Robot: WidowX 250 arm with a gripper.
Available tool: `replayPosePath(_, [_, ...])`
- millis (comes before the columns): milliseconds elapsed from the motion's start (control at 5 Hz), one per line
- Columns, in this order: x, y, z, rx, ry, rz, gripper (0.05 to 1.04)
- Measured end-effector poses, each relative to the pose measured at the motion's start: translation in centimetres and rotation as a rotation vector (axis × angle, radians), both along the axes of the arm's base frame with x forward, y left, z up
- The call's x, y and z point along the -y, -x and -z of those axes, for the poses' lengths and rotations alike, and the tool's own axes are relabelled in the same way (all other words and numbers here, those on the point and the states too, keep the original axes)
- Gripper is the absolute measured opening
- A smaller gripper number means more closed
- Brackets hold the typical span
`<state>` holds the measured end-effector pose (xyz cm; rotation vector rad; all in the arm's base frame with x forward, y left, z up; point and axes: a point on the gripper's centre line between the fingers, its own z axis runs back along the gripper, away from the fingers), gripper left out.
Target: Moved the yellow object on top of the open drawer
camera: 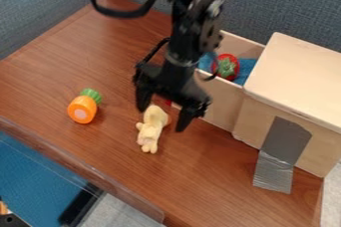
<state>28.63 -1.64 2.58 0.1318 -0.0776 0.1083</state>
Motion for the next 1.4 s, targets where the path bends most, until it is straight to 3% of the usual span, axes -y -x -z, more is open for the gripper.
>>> replayPosePath(400, [-1.4, 0.0, 3.7, -0.046, 0.009, -0.032, 0.965])
replayPosePath(600, [-0.7, 0.0, 4.5, -0.052, 0.053, -0.040, 0.687])
replayPosePath(800, [-0.8, 0.1, 4.0, -0.049, 0.049, -0.044, 0.393])
replayPosePath(1000, [-1.2, -0.5, 0.3, 0.022, 0.054, -0.038, 0.184])
replayPosePath(1200, [0.7, -2.6, -3.6, 0.080, 0.069, -0.016, 0.095])
replayPosePath(1400, [5.0, -6.0, -8.6, 0.156, 0.072, 0.071, 0.086])
